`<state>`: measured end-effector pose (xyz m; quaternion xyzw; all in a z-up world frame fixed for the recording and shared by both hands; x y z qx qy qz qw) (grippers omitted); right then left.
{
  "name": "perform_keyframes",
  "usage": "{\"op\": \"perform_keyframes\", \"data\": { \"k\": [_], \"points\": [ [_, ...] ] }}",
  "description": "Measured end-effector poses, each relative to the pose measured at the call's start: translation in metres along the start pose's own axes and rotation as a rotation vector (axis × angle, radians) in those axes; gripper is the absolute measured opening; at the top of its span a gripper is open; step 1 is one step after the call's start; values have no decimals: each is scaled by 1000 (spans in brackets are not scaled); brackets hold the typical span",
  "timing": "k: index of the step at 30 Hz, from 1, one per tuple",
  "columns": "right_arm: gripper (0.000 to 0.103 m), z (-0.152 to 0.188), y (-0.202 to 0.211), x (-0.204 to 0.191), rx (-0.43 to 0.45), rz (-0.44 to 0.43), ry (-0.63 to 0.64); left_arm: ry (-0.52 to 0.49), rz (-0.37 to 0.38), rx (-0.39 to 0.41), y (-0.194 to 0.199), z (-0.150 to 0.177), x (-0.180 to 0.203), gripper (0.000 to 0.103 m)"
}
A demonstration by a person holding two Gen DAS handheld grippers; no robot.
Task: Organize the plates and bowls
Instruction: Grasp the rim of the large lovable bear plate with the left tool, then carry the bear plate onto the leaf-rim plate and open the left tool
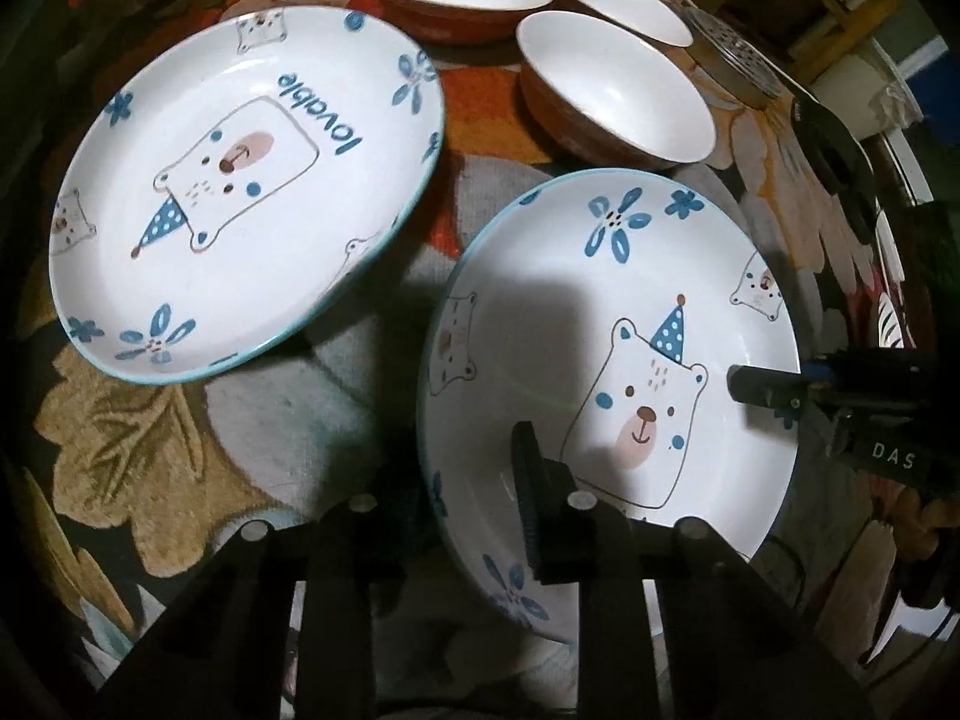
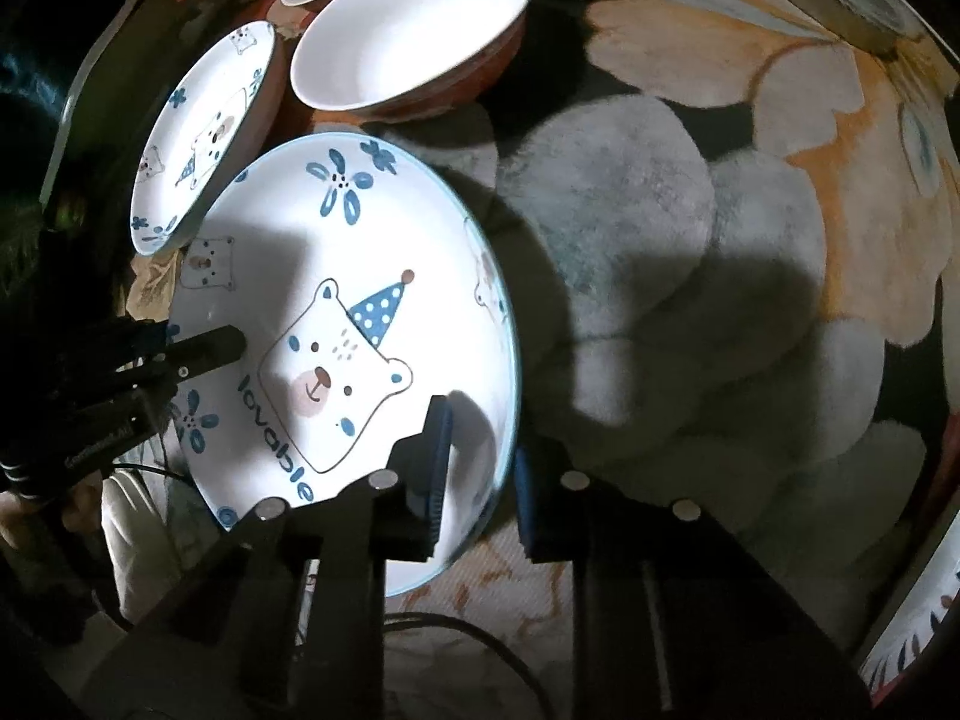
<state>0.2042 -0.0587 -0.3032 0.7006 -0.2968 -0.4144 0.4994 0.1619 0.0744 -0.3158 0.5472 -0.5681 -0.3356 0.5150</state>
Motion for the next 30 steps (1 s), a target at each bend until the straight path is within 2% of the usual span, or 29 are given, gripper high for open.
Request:
{"op": "perform_keyframes", "data": {
  "k": [4,13,21,30],
  "points": [
    [17,7,8,6,6,2,-4,-47,-6,14,9,1,8,24],
    [13,19,37,34,27,11,-93,-89,51,4,19,2,43,24],
    [13,36,71,74,53,18,-200,-134,105,4,25,-4,91,24],
    [13,54,106,123,95,49,-298,-224,157,-6,20,-9,165,24]
  ]
}}
Point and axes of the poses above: each gripper's, at about its wrist camera, not at the fingertips, and y roughly against the way its jaws point, x to its right, z to its underside, the point moved 9 cm from there along -y, roughly the way its jaws point, and after that the axes turned 4 degrees about x, right-handed, at the moved point
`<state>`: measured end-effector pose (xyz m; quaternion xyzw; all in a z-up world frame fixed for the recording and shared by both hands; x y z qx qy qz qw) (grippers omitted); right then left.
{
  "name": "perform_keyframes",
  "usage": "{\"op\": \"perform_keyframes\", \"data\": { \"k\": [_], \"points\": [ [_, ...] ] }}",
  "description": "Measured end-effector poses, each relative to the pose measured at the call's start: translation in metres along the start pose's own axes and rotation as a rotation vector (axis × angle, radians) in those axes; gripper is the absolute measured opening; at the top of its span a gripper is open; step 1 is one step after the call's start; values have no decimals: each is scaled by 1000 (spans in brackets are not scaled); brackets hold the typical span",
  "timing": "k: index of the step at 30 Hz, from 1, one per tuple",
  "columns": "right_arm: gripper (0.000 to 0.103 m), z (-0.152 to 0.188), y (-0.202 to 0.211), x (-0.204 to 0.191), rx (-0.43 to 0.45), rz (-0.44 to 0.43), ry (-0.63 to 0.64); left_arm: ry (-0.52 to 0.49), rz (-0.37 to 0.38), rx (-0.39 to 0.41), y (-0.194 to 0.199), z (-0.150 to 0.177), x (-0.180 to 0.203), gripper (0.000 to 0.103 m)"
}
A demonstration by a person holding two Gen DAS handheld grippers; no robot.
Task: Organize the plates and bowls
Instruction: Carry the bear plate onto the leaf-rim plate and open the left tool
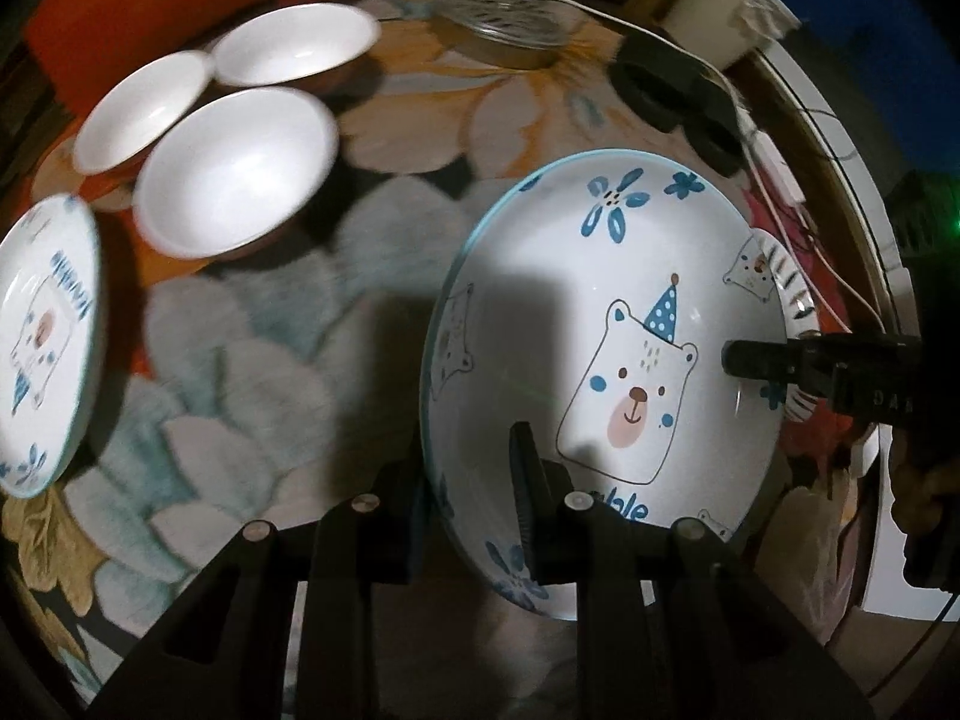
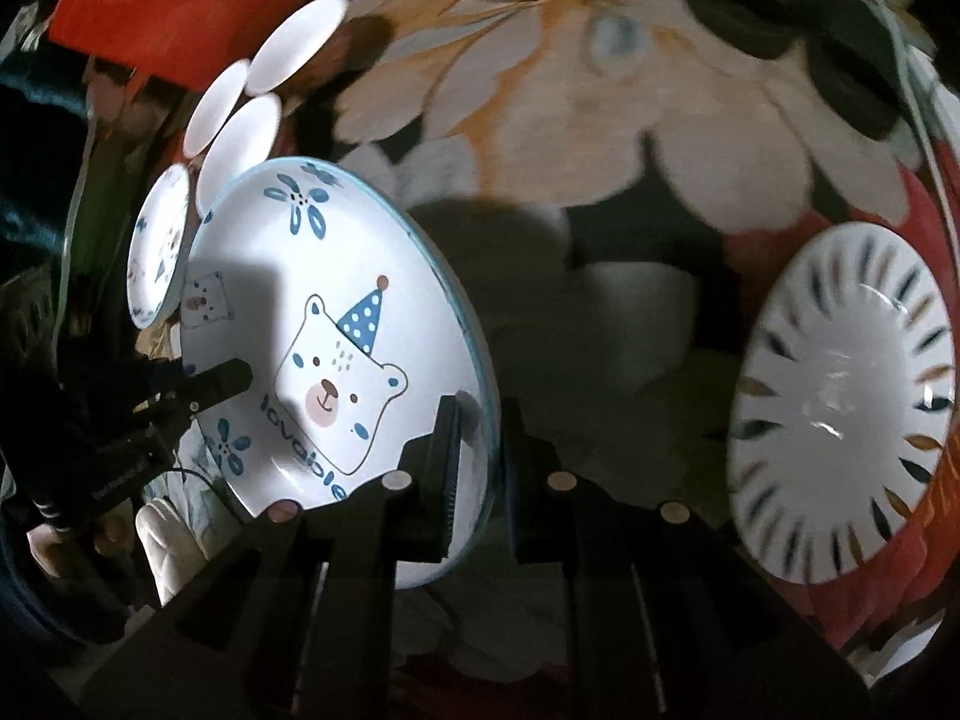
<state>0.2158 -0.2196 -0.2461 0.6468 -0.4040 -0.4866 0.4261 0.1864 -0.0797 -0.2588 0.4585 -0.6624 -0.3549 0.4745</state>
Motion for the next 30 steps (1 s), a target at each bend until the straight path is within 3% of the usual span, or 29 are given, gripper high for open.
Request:
{"op": "perform_keyframes", "data": {
  "k": [16,30],
  "points": [
    [13,13,57,120,69,76,-184,-129,84,-29,-44,-32,119,24],
    [14,25,80,213,99,130,-333,-210,97,-52,-89,-50,201,24]
  ]
}}
Point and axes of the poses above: each gripper's, at about its wrist camera, not at the fingertips, and y roughly against the way its jaws point, x to its right, z to its underside, the point moved 9 cm from there along -y, roughly the way its jaws point, and after that the axes turned 4 degrees about x, right-handed, at the moved point
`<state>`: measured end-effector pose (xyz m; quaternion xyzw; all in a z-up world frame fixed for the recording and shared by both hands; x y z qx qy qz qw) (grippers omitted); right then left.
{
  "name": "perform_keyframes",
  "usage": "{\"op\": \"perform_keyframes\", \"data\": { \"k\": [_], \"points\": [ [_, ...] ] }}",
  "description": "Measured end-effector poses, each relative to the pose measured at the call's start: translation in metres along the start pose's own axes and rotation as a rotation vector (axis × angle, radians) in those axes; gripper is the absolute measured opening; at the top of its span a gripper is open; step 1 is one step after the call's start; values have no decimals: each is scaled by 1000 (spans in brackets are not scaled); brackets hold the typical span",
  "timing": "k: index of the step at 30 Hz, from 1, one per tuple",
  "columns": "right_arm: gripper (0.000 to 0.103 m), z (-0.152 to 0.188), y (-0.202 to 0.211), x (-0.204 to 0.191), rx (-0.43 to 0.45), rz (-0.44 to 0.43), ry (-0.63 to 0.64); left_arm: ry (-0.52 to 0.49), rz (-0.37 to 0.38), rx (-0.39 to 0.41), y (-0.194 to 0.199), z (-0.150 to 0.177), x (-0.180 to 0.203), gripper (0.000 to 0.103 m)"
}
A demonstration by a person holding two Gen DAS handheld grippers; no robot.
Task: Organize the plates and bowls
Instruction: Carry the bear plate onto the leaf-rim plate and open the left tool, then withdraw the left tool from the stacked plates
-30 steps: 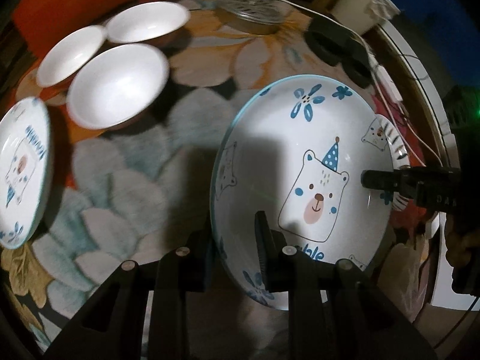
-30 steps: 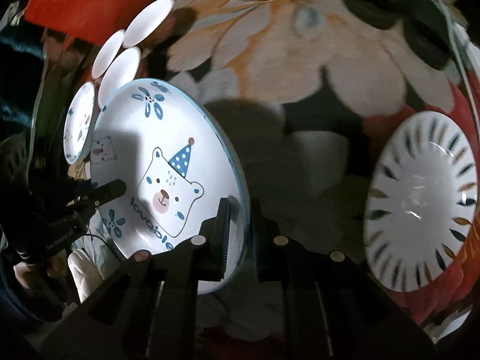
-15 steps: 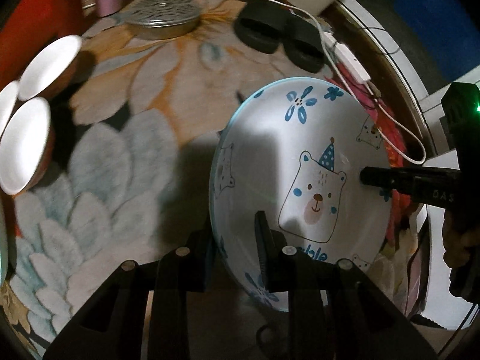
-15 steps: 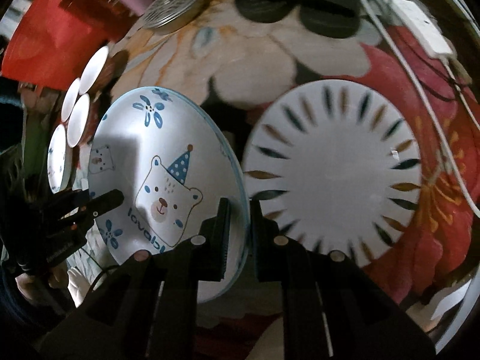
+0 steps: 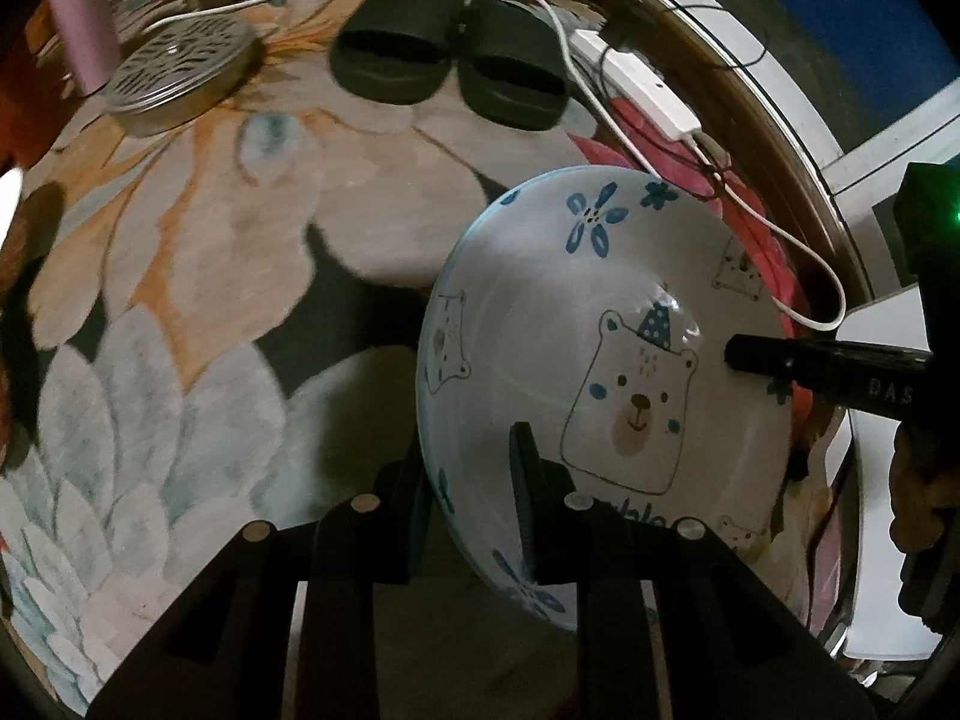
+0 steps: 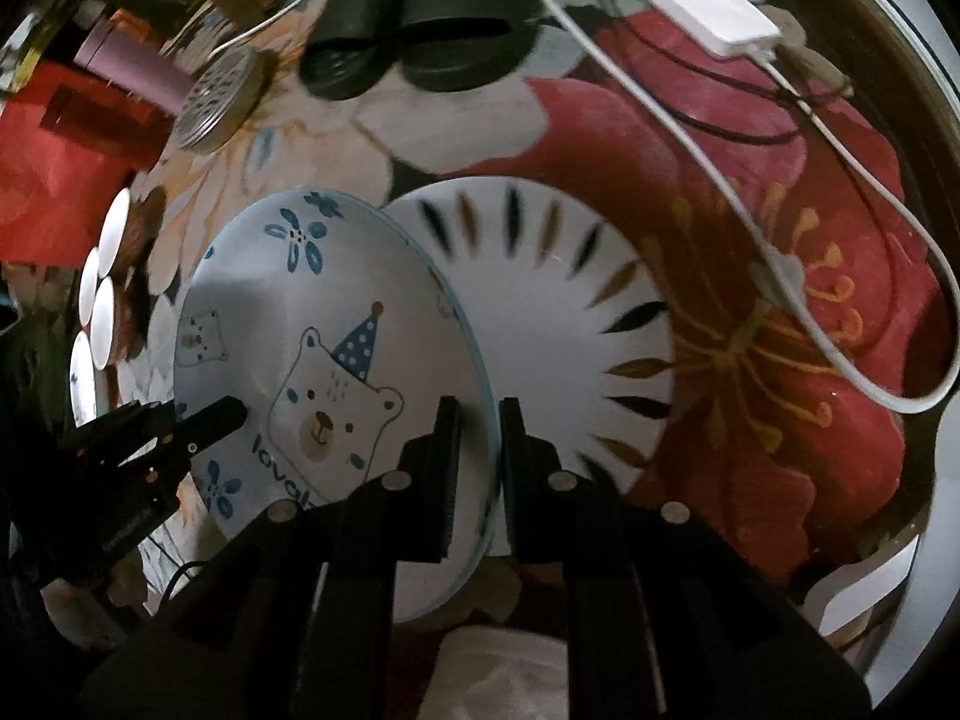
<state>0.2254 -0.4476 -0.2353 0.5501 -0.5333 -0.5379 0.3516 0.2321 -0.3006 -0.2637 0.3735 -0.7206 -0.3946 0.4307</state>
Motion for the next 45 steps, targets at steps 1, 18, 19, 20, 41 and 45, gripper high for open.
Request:
{"op": "perform_keyframes", "data": {
  "k": [1,18,19,20,41,45],
  "points": [
    [14,-1,-1,4,-1,2,-9,-3,-3,-1,-3,-1,3,24],
    [14,-1,-24,41,-32,-9,-68,-48,-90,-35,-41,-5,17,24],
    [14,-1,-26,43,-34,-10,-69,-55,-97,-36,-42,-5,17,24],
    [14,-1,-28,44,-36,-11,-67,-61,-102,-37,-43,-5,18,24],
    [86,-11,-13,32,57,88,-11,-82,-44,46,-11,-20,21,100],
    [96,-17,3,15,111,109,36,-48,-58,63,-1,-21,6,101]
  ]
}}
Point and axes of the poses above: each gripper's, at about its wrist camera, not at the fingertips, and y roughly against the way its jaws point, x to its right, z to its underside, the point moved 9 cm from there along -y, roughly the way its jaws point, and after that the axes turned 4 degrees about x, right-handed, at the moved point
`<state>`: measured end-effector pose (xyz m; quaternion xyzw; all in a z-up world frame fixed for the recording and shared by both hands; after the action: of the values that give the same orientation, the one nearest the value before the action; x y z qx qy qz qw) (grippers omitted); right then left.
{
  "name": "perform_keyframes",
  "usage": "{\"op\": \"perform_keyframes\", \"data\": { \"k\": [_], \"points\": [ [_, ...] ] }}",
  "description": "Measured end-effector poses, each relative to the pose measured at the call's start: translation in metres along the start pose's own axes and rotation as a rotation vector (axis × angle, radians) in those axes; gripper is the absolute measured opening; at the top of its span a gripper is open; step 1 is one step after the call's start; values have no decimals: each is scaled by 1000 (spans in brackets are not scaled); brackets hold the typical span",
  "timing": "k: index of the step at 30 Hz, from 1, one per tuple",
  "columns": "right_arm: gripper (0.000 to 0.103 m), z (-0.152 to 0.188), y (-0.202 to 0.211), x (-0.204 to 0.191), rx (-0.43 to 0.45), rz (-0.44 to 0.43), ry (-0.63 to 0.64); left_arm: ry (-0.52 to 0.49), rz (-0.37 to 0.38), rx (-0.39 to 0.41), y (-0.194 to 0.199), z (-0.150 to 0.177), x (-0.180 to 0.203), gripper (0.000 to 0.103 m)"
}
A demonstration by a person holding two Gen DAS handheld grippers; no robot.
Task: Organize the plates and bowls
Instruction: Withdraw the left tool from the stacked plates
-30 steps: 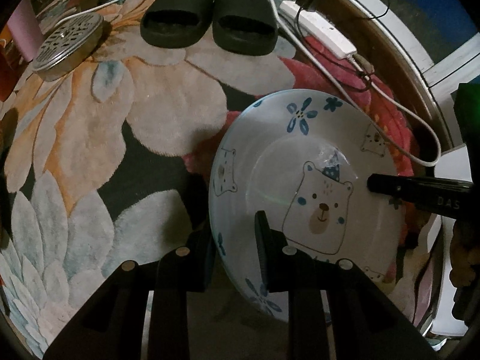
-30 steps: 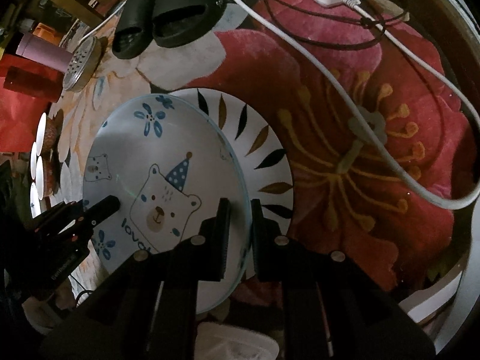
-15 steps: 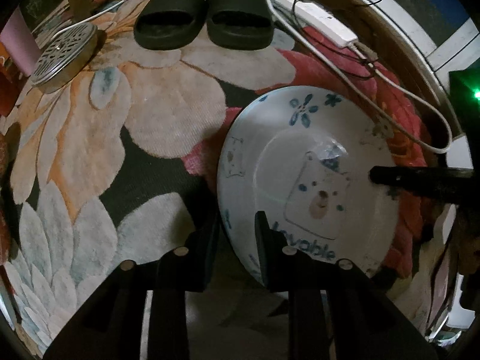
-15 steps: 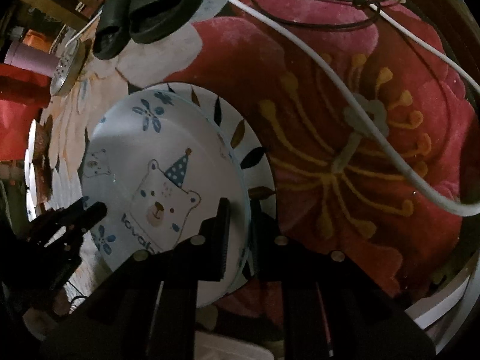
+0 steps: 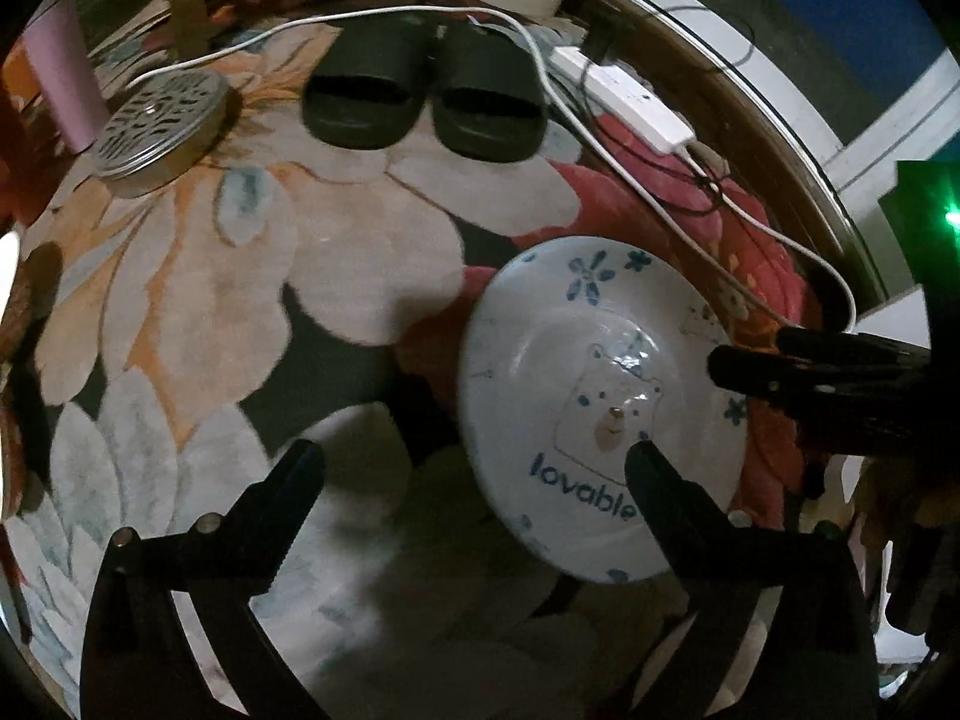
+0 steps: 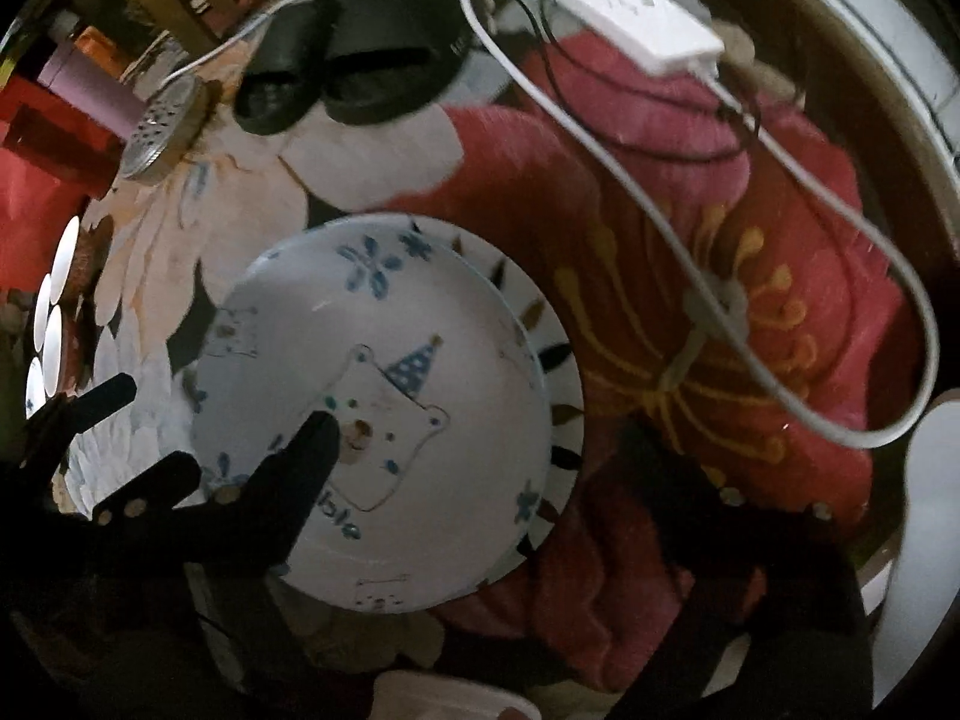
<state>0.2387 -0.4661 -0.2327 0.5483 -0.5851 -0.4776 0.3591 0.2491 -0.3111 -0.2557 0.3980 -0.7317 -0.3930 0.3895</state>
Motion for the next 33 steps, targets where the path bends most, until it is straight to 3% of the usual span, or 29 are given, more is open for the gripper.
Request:
{"op": "perform_keyframes", "data": {
  "k": [33],
  "points": [
    [100,21,-14,-152,-70,-152,165,193,-176,29,65,56,-161,102]
  ]
}}
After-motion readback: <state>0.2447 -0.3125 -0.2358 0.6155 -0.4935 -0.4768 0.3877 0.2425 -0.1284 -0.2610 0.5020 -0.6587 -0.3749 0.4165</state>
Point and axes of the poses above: each gripper's, at about its wrist camera, not at the fingertips, and y roughly against the way its jaws point, x to its right, z to its underside, the point moved 9 cm from there along -y, roughly the way its jaws point, and after that the axes turned 4 degrees about x, right-handed, at the moved point
